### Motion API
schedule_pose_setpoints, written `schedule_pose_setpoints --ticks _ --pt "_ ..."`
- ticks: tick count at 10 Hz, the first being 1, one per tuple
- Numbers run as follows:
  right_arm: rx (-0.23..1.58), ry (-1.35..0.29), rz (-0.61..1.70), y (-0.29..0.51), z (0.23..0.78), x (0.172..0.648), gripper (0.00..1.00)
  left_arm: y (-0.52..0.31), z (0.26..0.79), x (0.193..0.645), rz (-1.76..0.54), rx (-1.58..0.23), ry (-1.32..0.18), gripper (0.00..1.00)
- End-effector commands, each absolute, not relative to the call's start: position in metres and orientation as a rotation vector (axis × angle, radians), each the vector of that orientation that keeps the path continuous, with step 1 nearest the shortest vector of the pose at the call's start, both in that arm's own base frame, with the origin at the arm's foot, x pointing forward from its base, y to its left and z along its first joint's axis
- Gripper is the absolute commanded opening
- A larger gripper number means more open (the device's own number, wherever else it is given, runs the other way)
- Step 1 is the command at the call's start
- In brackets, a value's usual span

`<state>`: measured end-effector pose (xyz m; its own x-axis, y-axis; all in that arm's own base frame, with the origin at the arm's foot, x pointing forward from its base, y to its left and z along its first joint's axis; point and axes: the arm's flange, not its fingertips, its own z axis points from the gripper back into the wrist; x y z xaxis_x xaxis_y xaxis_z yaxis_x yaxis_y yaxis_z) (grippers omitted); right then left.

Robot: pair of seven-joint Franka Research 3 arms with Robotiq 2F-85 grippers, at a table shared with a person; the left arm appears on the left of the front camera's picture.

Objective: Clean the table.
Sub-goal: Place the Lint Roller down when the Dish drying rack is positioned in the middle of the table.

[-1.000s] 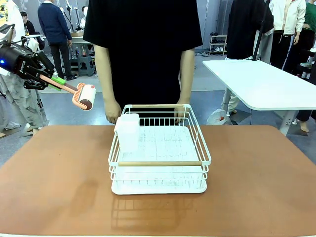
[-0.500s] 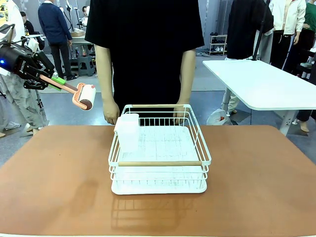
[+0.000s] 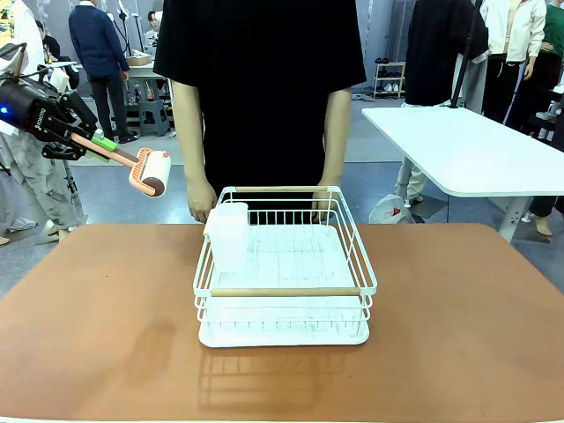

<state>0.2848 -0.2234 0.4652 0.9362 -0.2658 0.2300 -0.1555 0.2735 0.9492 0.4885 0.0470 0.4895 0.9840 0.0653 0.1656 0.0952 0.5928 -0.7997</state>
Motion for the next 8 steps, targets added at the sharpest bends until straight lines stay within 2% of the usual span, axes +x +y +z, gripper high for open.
schedule_pose_setpoints --ticks 1,5,6,8 --pt "1.31 -0.39 -0.071 -0.225 0.469 0.284 1.0 0.047 0.492 0.487 -0.028 -0.958 -0.189 0.11" --pt "1.31 -0.39 -0.071 -0.225 0.469 0.284 1.0 0.047 0.492 0.487 -0.028 -0.958 -0.189 0.11" --pt "1.31 -0.39 -0.071 -0.225 0.469 0.284 1.0 0.047 0.489 0.489 -0.018 -0.938 -0.185 0.21" --pt "1.31 -0.39 -0.071 -0.225 0.469 0.284 1.0 0.038 0.474 0.491 0.243 -0.763 -0.296 0.21"
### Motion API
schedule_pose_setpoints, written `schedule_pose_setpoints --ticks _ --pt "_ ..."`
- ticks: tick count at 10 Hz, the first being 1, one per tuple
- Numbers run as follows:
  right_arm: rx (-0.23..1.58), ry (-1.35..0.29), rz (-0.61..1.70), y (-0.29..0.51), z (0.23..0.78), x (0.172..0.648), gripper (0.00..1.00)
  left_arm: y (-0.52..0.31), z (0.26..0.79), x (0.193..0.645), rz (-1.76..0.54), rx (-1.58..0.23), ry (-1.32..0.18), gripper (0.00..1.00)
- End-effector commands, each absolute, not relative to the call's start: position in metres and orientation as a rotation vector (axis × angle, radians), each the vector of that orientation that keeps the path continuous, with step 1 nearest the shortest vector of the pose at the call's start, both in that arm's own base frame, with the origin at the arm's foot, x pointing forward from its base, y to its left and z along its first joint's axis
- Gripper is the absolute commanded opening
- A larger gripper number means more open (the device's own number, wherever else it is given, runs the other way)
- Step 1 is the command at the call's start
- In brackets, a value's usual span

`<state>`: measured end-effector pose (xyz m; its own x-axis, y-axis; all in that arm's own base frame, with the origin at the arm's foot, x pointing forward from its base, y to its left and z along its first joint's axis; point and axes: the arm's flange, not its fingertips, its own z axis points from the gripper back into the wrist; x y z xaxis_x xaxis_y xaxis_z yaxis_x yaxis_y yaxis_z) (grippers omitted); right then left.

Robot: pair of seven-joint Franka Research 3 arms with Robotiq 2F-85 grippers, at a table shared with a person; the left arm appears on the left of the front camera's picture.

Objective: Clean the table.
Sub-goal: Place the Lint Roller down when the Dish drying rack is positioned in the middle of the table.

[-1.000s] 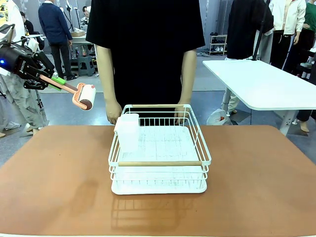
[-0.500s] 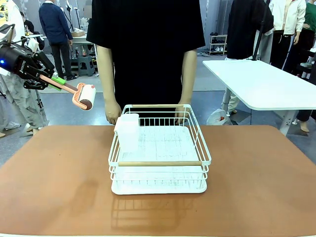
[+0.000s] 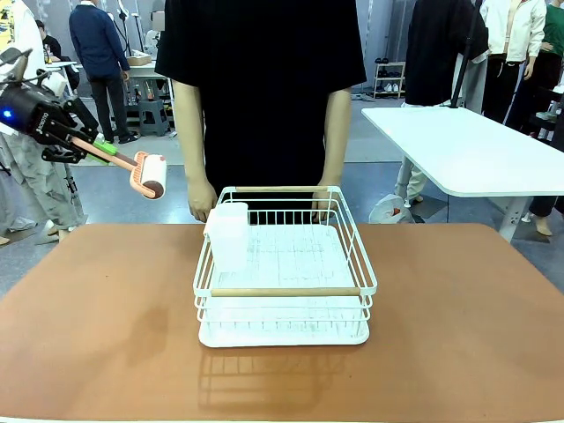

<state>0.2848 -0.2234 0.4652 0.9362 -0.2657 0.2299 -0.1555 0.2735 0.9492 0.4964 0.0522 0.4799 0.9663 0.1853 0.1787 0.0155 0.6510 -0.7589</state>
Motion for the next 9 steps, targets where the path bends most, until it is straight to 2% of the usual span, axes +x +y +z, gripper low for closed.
schedule_pose_setpoints --ticks 1,2,3,6,8,9 --pt "1.31 -0.39 -0.071 -0.225 0.469 0.284 1.0 0.037 0.471 0.486 0.356 -0.735 -0.319 0.21" --pt "1.31 -0.39 -0.071 -0.225 0.469 0.284 1.0 0.039 0.464 0.485 0.442 -0.69 -0.295 0.21" --pt "1.31 -0.39 -0.071 -0.225 0.469 0.284 1.0 0.038 0.45 0.484 0.619 -0.618 -0.335 0.21" --pt "1.31 -0.39 -0.071 -0.225 0.469 0.284 1.0 0.029 0.397 0.476 1.111 -0.637 -0.361 0.21" --pt "1.31 -0.39 -0.071 -0.225 0.469 0.284 1.0 0.024 0.367 0.465 1.21 -0.699 -0.327 0.21" --pt "1.31 -0.39 -0.071 -0.225 0.469 0.284 1.0 0.017 0.352 0.46 1.254 -0.681 -0.393 0.21"
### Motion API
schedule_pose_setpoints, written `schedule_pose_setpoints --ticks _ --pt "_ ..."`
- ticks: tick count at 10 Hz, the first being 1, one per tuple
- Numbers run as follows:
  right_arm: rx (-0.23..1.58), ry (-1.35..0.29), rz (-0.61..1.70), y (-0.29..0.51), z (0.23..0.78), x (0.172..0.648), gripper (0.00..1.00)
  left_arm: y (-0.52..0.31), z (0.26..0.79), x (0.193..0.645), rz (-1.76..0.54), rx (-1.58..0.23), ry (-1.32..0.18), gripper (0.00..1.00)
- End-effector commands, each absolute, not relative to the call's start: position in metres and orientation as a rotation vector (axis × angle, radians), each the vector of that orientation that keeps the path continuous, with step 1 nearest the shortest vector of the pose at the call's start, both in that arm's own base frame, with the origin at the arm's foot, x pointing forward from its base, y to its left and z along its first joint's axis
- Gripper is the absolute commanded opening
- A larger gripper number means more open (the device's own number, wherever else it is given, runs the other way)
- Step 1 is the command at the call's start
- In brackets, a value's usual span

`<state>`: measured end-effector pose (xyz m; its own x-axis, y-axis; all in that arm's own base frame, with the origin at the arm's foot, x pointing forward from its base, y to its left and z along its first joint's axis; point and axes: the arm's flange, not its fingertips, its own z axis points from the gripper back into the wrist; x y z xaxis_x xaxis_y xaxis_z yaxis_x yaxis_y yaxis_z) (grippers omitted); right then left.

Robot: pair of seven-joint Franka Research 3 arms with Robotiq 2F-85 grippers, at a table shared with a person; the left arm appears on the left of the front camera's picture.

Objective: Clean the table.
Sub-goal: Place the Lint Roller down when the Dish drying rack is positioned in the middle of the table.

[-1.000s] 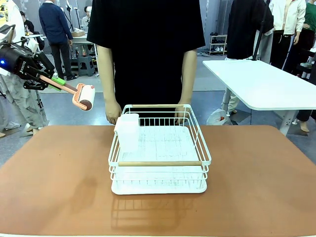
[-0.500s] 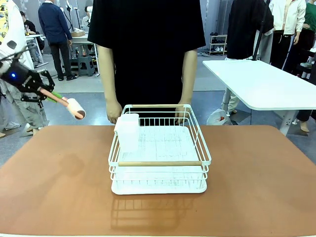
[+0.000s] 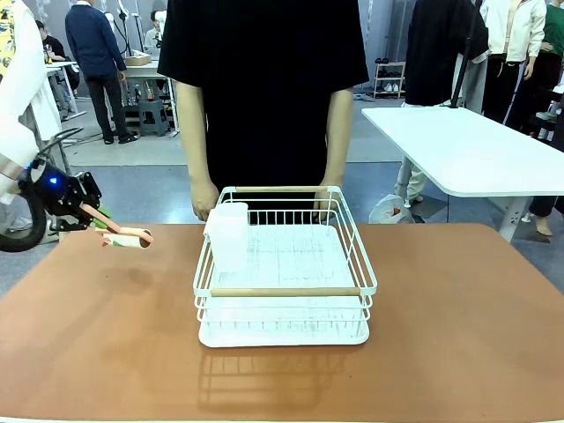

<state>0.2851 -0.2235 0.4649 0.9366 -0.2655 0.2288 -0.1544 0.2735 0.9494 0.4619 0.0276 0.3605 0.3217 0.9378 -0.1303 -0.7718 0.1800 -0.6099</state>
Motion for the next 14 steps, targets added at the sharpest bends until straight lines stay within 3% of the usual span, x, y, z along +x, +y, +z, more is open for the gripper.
schedule_pose_setpoints --ticks 1,6,13,14 --pt "1.31 -0.39 -0.071 -0.225 0.469 0.284 1.0 0.011 0.341 0.456 1.273 -0.706 -0.382 0.21" --pt "1.31 -0.39 -0.071 -0.225 0.469 0.284 1.0 -0.013 0.307 0.45 1.266 -0.73 -0.517 0.21" --pt "1.31 -0.39 -0.071 -0.225 0.469 0.284 1.0 -0.015 0.282 0.461 1.306 -0.649 -0.481 0.21" --pt "1.31 -0.39 -0.071 -0.225 0.469 0.284 1.0 -0.015 0.28 0.46 1.313 -0.645 -0.478 0.27"
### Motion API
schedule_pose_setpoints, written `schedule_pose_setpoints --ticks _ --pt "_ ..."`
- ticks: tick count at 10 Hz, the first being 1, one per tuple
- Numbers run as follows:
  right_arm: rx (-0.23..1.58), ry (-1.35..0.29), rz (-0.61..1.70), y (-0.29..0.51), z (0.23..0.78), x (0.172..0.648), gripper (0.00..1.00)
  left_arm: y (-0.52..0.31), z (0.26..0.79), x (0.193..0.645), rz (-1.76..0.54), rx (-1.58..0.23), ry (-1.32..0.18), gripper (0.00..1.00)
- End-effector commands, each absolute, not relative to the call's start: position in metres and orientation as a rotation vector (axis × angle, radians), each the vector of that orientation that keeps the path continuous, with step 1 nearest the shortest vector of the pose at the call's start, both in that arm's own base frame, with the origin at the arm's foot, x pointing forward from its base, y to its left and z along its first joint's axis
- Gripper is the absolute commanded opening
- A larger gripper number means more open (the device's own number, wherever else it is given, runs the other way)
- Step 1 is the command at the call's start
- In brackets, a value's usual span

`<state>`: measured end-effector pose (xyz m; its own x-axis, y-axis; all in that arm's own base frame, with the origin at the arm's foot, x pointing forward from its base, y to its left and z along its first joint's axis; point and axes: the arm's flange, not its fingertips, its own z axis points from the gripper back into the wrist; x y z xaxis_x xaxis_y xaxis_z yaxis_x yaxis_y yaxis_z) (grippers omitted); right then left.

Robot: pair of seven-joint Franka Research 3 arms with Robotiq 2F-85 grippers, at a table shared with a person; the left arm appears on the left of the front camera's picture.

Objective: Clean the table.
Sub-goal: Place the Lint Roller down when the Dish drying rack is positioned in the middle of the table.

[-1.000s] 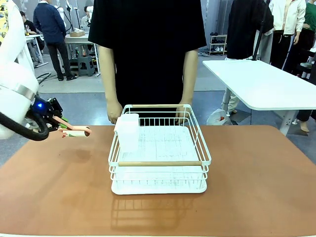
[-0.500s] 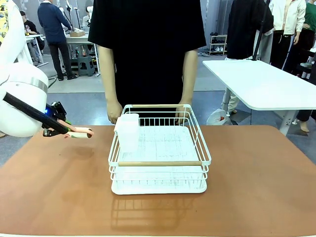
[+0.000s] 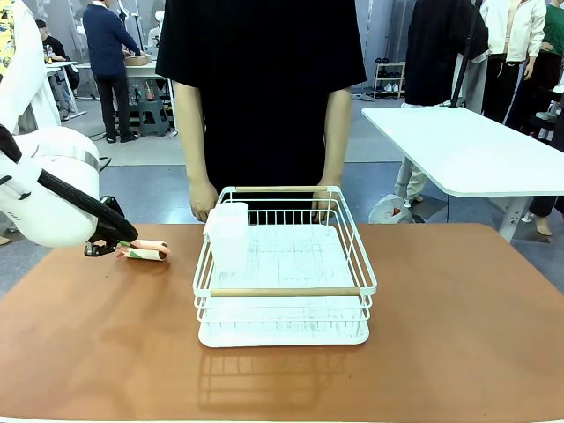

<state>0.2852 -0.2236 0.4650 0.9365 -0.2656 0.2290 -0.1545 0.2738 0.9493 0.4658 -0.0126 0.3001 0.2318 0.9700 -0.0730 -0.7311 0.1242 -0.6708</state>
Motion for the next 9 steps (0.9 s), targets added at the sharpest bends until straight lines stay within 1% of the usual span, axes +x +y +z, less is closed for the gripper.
schedule_pose_setpoints --ticks 1,2,3,4,5,6,7,8,9 --pt "1.31 -0.39 -0.071 -0.225 0.469 0.284 1.0 -0.015 0.284 0.459 1.316 -0.649 -0.476 0.56" --pt "1.31 -0.39 -0.071 -0.225 0.469 0.284 1.0 -0.014 0.29 0.455 1.312 -0.655 -0.475 0.71" --pt "1.31 -0.39 -0.071 -0.225 0.469 0.284 1.0 -0.012 0.296 0.45 1.326 -0.635 -0.467 1.0" --pt "1.31 -0.39 -0.071 -0.225 0.469 0.284 1.0 -0.008 0.305 0.444 1.328 -0.626 -0.466 1.0" --pt "1.31 -0.39 -0.071 -0.225 0.469 0.284 1.0 -0.006 0.318 0.432 1.321 -0.614 -0.428 1.0" --pt "1.31 -0.39 -0.071 -0.225 0.469 0.284 1.0 -0.003 0.332 0.419 1.299 -0.602 -0.421 0.85" --pt "1.31 -0.39 -0.071 -0.225 0.469 0.284 1.0 0.004 0.345 0.407 1.28 -0.578 -0.392 0.94" --pt "1.31 -0.39 -0.071 -0.225 0.469 0.284 1.0 0.011 0.361 0.401 1.23 -0.596 -0.362 1.0" --pt "1.31 -0.39 -0.071 -0.225 0.469 0.284 1.0 0.015 0.382 0.4 1.21 -0.616 -0.419 1.0"
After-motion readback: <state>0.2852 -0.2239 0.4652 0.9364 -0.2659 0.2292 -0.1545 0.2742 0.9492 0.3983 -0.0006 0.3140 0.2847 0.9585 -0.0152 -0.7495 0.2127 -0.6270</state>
